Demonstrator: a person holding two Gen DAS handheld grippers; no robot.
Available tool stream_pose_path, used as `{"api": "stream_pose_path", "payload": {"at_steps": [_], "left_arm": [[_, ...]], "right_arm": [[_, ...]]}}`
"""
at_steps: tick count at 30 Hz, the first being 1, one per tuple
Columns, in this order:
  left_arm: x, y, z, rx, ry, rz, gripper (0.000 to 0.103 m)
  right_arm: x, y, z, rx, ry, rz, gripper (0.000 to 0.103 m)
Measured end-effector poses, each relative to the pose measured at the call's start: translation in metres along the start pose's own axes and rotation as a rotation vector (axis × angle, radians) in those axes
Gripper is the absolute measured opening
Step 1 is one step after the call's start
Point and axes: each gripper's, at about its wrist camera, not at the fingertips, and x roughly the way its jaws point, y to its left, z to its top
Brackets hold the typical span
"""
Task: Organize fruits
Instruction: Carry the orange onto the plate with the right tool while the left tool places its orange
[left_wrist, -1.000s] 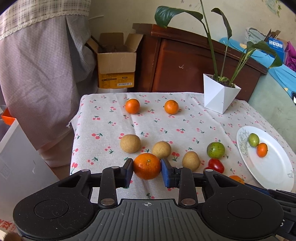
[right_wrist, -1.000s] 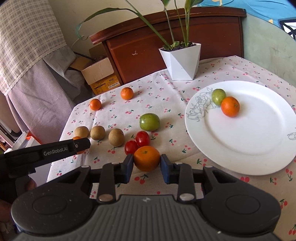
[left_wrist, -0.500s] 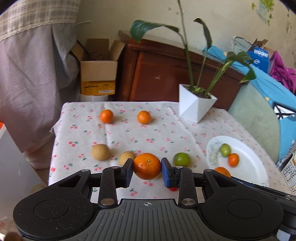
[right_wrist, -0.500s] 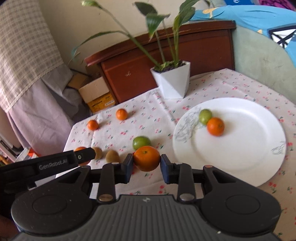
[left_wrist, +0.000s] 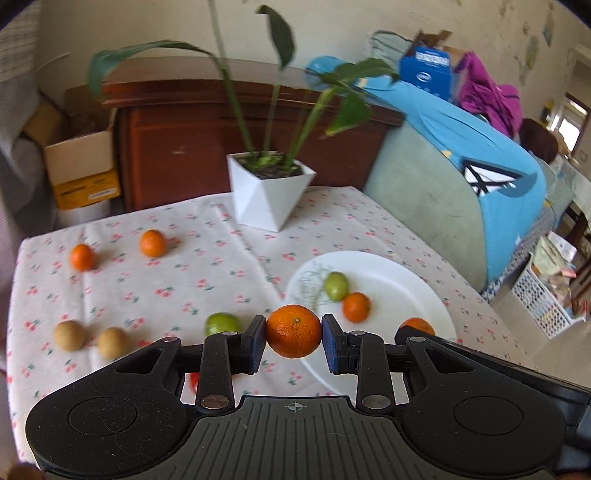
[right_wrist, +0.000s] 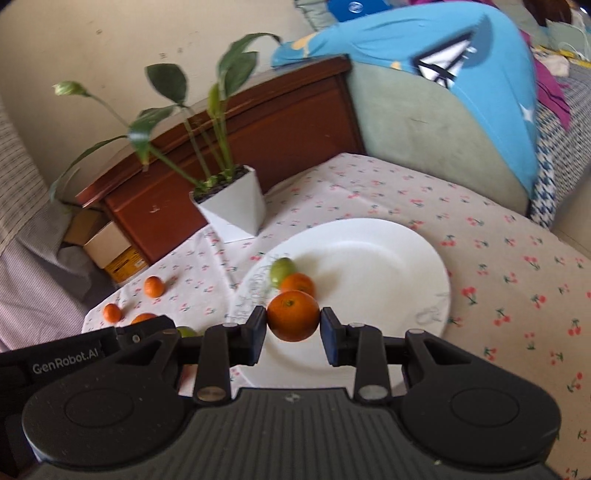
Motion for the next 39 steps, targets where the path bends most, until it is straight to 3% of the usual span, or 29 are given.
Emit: {"api": "stream_pose_path", "payload": {"at_steps": [9, 19, 24, 26, 37, 39], "left_arm": [[0.028, -0.015, -0.013, -0.018, 0.068, -0.058, 0.03], [0.044, -0.019, -0.018, -0.017, 0.089, -0.063, 0.031], [0.038, -0.021, -0.013, -0.002, 0.059, -0.058, 0.036], [0.034, -0.019, -0.011, -0.008, 0.05, -0.048, 0.047], [0.021, 0.0, -0.007, -0.049, 0.038, -0.013, 0.048], [0.018, 0.007, -0.006, -0.059, 0.035, 0.005, 0.056]], "right_arm": [[0.008, -0.024, -0.004, 0.095, 0.047, -0.046, 0.031], [0.014, -0.031, -0.008, 0.133, 0.076, -0.072, 0.034], [0.01, -0.03, -0.005, 0.13, 0.041, -0.078, 0.034], [0.008, -0.03, -0.005, 0.127, 0.032, -0.082, 0.034], [0.004, -0.02, -0.003, 0.083, 0.003, -0.067, 0.036], [0.003, -0.016, -0.004, 0.068, -0.002, -0.046, 0.037]]}}
